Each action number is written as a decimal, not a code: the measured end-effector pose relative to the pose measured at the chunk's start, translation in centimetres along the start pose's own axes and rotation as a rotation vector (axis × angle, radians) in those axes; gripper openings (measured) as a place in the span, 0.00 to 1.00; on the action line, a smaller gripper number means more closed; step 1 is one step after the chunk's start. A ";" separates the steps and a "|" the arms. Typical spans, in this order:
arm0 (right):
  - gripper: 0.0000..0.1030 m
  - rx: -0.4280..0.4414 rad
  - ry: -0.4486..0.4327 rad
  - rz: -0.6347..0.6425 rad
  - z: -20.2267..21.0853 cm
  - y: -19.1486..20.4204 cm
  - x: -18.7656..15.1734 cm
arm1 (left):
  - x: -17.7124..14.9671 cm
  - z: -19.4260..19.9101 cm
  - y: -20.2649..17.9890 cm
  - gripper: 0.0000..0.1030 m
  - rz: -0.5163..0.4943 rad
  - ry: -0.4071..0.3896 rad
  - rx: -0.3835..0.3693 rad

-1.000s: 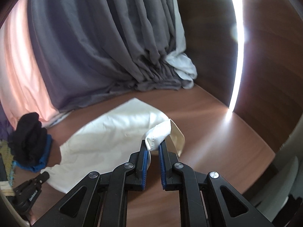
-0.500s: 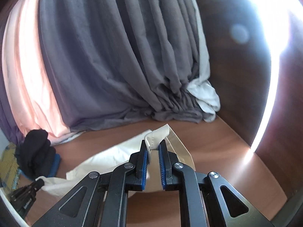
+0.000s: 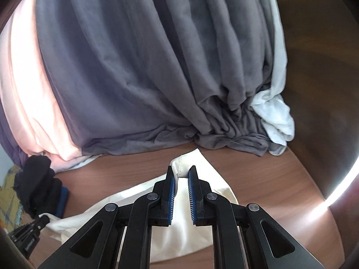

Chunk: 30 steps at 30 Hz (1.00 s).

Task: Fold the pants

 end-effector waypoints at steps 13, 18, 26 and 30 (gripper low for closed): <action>0.12 0.028 0.134 -0.011 -11.5 0.9 0.0 | 1.4 -7.7 0.4 0.03 0.043 0.106 0.079; 0.12 0.029 0.171 -0.010 -15.0 1.0 -0.4 | 1.6 -10.3 0.8 0.03 0.063 0.152 0.092; 0.12 0.027 0.197 -0.012 -18.9 1.3 -0.9 | 1.6 -13.8 0.9 0.07 0.083 0.219 0.128; 0.33 -0.001 0.204 -0.020 -20.0 1.1 -1.1 | 1.6 -14.3 0.7 0.19 0.081 0.225 0.136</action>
Point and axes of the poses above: each gripper's, at about its wrist camera, not at the fingertips, and z roughly against the way its jaws point, y to its left, x to its top, the point moved 4 cm from there along -z, roughly the way its jaws point
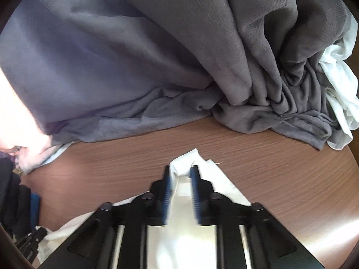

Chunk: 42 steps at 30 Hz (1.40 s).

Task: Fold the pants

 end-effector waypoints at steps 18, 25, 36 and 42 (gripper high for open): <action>0.53 -0.085 -0.139 0.158 7.0 1.3 -4.3 | -2.1 6.6 2.9 0.69 -0.293 -0.235 0.049; 0.53 -0.126 -0.189 0.291 7.0 3.5 -6.0 | -2.3 5.2 2.9 0.69 -0.298 -0.223 0.061; 0.53 0.044 -0.026 0.266 1.2 0.5 -2.0 | -1.3 4.5 -5.1 0.69 -0.393 -0.243 -0.090; 0.53 0.156 0.081 0.312 -3.7 -0.4 0.3 | -2.6 3.3 -9.7 0.69 -0.424 -0.202 -0.172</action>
Point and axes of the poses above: each gripper's, at about its wrist camera, not at the fingertips, and z roughly against the way its jaws point, y to its left, x to its top, the point moved 4 cm from there along -z, roughly the way its jaws point
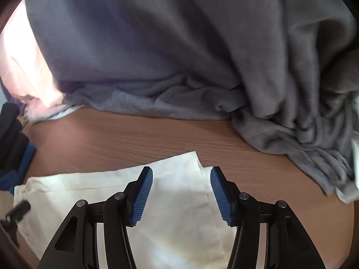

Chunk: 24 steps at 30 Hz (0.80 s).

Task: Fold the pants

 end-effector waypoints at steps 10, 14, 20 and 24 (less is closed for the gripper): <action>0.41 0.016 0.085 0.030 -4.1 -1.3 0.1 | -1.6 -3.8 -0.3 0.67 0.072 0.130 -0.025; 0.34 0.016 0.100 0.031 -4.5 -1.4 -0.2 | -2.1 -4.4 0.5 0.65 0.115 0.152 -0.029; 0.33 0.002 0.112 0.041 -4.6 -1.7 -0.3 | -2.6 -5.1 0.5 0.65 0.108 0.162 -0.007; 0.26 -0.016 0.115 0.051 -4.6 -1.6 -0.4 | -3.3 -5.6 0.5 0.65 0.108 0.181 -0.002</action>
Point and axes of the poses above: each gripper's, at about its wrist camera, not at the fingertips, and z roughly against the way its jaws point, y to its left, x to its top, the point moved 4 cm from there along -z, roughly the way its jaws point
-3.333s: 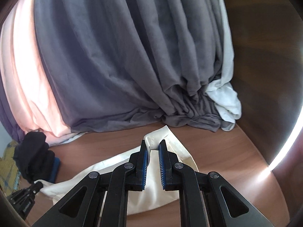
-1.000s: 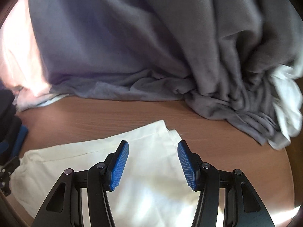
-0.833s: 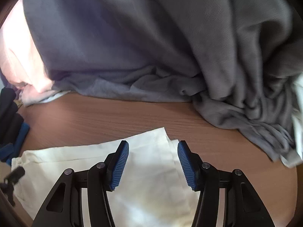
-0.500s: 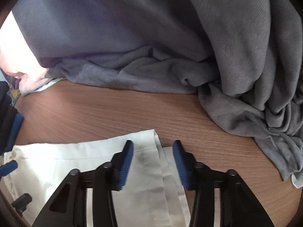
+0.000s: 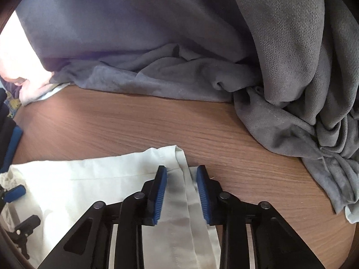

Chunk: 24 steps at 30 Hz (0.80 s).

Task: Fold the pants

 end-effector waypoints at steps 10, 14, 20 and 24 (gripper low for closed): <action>0.18 -0.013 -0.001 0.026 1.0 0.1 -0.7 | 0.0 -0.2 0.0 0.66 0.012 -0.002 -0.001; 0.18 -0.005 0.004 0.021 0.9 -0.1 -0.7 | 0.0 -0.2 0.0 0.67 0.012 -0.002 -0.001; 0.05 -0.012 0.001 0.031 1.1 0.5 -0.4 | 0.3 -0.1 -0.1 0.67 0.013 0.004 -0.005; 0.04 -0.011 -0.075 -0.011 4.3 0.6 -0.4 | 0.6 0.2 -0.2 0.67 0.027 0.009 -0.011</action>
Point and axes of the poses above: each gripper's, at about its wrist camera, not at the fingertips, and z roughly against the way its jaws point, y to its left, x to its top, the point moved 4 cm from there along -z, roughly the way its jaws point
